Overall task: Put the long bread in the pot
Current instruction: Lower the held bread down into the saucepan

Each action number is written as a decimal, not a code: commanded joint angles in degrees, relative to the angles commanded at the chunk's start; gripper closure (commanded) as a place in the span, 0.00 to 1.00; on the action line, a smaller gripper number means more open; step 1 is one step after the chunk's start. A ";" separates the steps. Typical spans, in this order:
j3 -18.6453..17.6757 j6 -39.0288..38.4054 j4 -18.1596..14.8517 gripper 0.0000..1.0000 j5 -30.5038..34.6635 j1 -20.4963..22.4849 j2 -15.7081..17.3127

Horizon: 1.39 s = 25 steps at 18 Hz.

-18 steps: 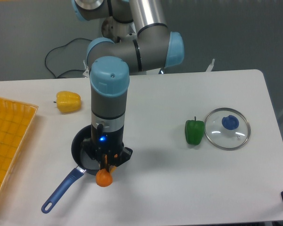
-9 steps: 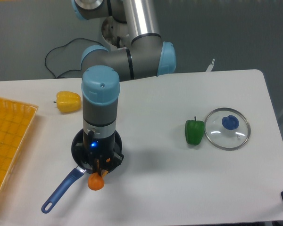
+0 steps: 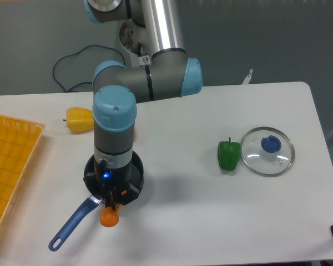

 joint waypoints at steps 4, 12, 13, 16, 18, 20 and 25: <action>-0.88 0.26 0.09 0.85 0.09 -0.17 -0.09; -1.23 0.44 0.18 0.85 1.14 -1.32 -0.97; -1.23 0.44 0.26 0.85 1.14 -1.32 -1.06; -1.23 0.44 0.26 0.85 1.14 -1.41 -1.49; -1.23 0.44 0.26 0.85 1.58 -1.93 -1.76; -1.58 0.44 0.26 0.85 3.42 -2.37 -1.85; -2.11 0.61 0.26 0.85 3.69 -2.55 -1.76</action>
